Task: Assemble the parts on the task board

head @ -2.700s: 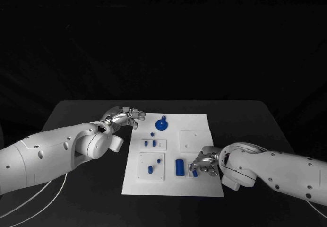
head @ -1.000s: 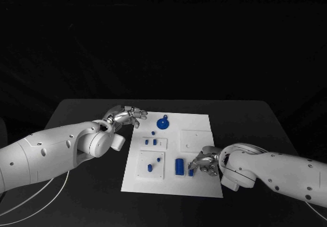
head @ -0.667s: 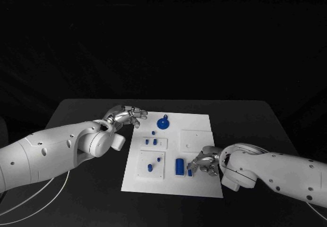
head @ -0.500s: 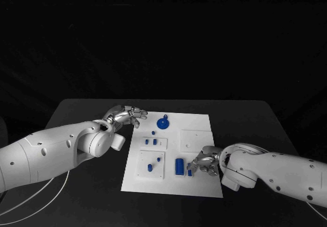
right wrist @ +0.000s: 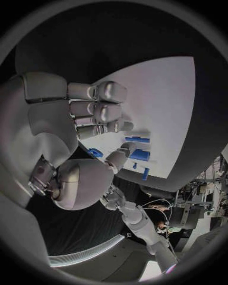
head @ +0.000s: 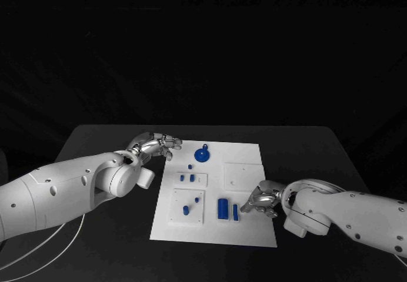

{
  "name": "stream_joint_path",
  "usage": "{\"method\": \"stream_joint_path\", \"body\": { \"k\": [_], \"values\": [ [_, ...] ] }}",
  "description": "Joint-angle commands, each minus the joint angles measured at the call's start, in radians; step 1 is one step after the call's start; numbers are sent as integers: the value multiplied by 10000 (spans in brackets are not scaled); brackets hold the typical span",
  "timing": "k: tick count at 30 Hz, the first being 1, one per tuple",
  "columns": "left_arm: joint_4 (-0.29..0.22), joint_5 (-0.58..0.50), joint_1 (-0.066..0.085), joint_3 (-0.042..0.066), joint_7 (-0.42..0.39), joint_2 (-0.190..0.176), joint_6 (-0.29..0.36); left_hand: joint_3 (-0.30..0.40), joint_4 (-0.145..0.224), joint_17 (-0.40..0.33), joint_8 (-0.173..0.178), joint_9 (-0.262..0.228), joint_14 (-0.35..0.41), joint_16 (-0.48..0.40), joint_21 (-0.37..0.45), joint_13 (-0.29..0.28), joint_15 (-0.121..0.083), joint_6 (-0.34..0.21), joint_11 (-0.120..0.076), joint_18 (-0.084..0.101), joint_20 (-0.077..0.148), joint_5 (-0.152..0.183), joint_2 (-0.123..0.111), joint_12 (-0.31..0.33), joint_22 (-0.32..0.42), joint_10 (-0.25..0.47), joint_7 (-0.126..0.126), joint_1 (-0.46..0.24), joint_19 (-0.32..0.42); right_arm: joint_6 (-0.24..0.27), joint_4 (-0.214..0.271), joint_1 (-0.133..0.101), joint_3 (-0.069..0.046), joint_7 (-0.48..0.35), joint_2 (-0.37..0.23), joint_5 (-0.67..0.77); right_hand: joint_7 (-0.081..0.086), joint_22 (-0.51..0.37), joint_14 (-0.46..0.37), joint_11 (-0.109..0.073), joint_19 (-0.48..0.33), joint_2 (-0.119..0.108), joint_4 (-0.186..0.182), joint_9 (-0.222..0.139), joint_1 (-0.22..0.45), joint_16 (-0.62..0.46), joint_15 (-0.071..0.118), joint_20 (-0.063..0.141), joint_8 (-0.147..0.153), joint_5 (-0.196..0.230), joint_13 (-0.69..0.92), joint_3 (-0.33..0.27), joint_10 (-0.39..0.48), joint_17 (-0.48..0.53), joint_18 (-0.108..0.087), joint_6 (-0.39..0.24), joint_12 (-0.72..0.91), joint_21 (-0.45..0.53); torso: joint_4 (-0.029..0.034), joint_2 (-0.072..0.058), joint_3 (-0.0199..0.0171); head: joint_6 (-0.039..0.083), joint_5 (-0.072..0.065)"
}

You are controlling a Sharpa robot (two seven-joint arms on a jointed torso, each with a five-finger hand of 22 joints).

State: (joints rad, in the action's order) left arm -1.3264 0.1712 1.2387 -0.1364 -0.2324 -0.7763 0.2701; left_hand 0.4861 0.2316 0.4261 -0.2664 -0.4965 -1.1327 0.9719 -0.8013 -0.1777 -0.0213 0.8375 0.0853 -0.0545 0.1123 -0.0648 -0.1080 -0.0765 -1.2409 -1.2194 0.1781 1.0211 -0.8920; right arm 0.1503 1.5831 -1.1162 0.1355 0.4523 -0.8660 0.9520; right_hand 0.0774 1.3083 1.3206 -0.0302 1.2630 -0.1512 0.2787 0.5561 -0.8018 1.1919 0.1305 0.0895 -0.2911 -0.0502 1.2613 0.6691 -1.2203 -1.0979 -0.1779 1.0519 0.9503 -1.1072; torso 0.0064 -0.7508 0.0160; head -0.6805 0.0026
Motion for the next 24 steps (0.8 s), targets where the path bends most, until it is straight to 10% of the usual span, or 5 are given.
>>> {"method": "stream_joint_path", "body": {
  "k": [1,9,17,21,24],
  "values": [
    [84,-142,8,7,-234,50,10,-9,-66,16,-39,15,-59,-39,34,-10,21,-72,68,-273,46,51,-15,8,-17,3,12,-64,-1,302,-63,-103,-44,-1519,-181,-342,121,-35,-48,74,-34,-214,-139,-67,-50,-63,-13,12,173,-59,12,24,26,32,-839,-303,-40,96,-12,22,3,95,-25],
    [420,-381,13,13,-514,133,113,2,-58,35,-81,13,-62,-48,40,-20,12,-28,58,-275,49,43,-3,-11,-28,-31,-6,-30,-2,560,-1043,-824,-264,-3771,-154,-1750,230,-95,-131,175,-133,-240,-238,-104,-311,-193,-96,52,323,-89,40,106,175,79,-839,-605,-56,235,-56,253,13,399,-111],
    [1102,-385,119,33,-779,351,75,93,-13,-226,-242,23,514,-870,550,-48,127,101,136,-118,-92,35,23,-46,144,-130,-76,4,485,951,-3660,-1176,-545,-5455,989,-3937,400,-335,-838,356,-954,44,-22,-83,-489,-988,-292,-226,440,-596,-314,-130,881,487,-805,-952,-666,958,-73,606,65,809,-193],
    [1670,-580,180,43,-1024,593,-92,240,58,-727,-324,16,1675,-2318,1476,-45,739,106,216,148,-611,32,23,-22,513,-111,-97,-33,1547,787,-5164,-1171,-639,-6022,1794,-4961,606,-919,-1734,593,-2046,229,50,-43,-572,-2297,-572,-687,519,-829,-1318,-209,1657,1231,-683,-1273,-1841,2235,-52,778,94,1018,-178],
    [2210,-855,255,56,-1256,826,-219,248,130,-1107,-314,51,2910,-3508,2082,37,1348,-20,273,129,-1185,33,51,99,728,184,-164,-49,2274,490,-6231,-986,-944,-6558,2437,-5576,936,-1772,-2908,997,-3493,400,79,-15,-593,-4023,-1210,-1306,620,-1154,-2833,-298,2649,2196,-364,-1680,-3404,3891,-28,924,111,1300,-191]
  ]
}}
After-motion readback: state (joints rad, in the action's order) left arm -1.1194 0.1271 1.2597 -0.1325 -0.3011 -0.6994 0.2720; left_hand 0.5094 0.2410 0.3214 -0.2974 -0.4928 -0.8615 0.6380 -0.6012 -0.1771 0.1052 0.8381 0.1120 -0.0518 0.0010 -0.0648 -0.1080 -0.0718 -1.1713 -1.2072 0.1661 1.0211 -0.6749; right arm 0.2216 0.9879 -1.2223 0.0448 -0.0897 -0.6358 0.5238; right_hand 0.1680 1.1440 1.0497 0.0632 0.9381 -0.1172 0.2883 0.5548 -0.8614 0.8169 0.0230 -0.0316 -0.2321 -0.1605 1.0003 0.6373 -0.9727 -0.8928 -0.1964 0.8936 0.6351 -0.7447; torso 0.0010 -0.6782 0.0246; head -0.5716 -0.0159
